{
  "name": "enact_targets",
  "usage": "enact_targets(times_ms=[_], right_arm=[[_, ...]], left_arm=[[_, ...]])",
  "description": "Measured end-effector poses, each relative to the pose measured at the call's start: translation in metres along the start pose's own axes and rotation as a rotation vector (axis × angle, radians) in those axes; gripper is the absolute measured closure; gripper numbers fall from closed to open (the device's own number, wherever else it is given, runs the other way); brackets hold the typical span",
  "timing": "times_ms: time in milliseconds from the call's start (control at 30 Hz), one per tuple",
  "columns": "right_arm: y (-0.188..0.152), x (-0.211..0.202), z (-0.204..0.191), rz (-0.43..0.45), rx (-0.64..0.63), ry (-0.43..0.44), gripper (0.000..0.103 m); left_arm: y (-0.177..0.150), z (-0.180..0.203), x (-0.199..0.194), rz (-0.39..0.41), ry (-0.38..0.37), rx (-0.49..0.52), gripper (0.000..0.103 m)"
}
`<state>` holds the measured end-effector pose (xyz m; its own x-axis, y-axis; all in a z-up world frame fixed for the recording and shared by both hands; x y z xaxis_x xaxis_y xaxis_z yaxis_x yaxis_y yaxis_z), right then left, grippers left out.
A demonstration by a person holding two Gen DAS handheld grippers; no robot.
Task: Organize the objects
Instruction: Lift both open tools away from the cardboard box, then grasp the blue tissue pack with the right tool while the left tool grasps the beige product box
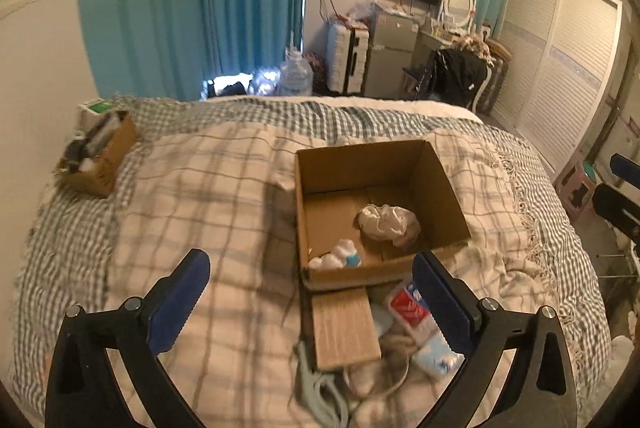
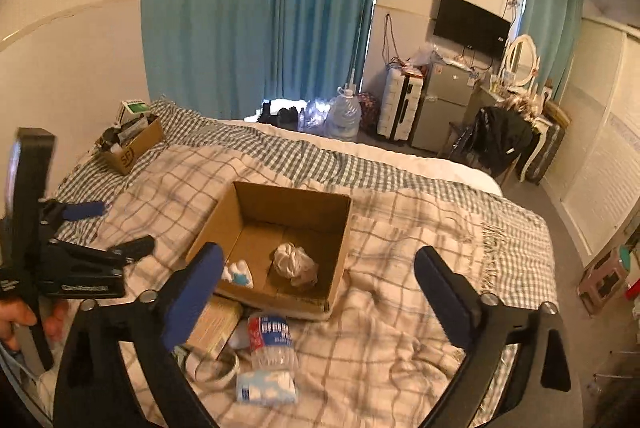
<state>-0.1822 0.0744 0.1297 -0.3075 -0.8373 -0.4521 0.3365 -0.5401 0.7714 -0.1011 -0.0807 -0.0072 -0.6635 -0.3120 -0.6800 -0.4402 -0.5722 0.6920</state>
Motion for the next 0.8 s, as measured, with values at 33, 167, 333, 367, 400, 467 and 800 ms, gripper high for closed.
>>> enact_targets(times_ms=[33, 167, 333, 367, 400, 467, 800], right_arm=[[-0.004, -0.006, -0.003, 0.009, -0.006, -0.002, 0.001], [-0.024, -0.022, -0.016, 0.025, -0.031, 0.037, 0.001], [-0.055, -0.02, -0.022, -0.025, -0.023, 0.055, 0.001], [-0.063, -0.016, -0.023, -0.039, -0.017, 0.066, 0.0], [-0.07, -0.013, -0.023, -0.048, -0.016, 0.067, 0.0], [-0.088, -0.005, -0.024, -0.072, -0.015, 0.069, 0.0], [-0.157, 0.076, -0.046, -0.276, -0.013, 0.146, 0.0]], left_arm=[[-0.004, -0.001, -0.007, 0.006, 0.007, -0.004, 0.0], [-0.024, -0.005, -0.027, 0.023, 0.032, -0.035, 0.0], [-0.05, -0.009, -0.03, 0.026, 0.06, -0.049, 0.0], [-0.056, -0.009, -0.028, 0.02, 0.068, -0.04, 0.0], [-0.065, -0.011, -0.024, 0.006, 0.073, -0.032, 0.0], [-0.076, -0.013, -0.016, -0.013, 0.073, -0.041, 0.0], [-0.133, -0.013, 0.04, -0.147, 0.079, -0.062, 0.0]])
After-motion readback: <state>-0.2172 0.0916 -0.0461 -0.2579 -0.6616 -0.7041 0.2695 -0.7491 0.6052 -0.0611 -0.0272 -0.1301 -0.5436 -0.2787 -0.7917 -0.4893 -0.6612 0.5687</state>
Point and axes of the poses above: each gripper's, at about its wrist camera, not at the fingertips, and x roughly the way its jaws point, z to its right, y to its top, the point moved 7 cm from there along x, roughly the way its jaws point, and after that the axes turned 4 degrees about -x, right-handed, at the moved point
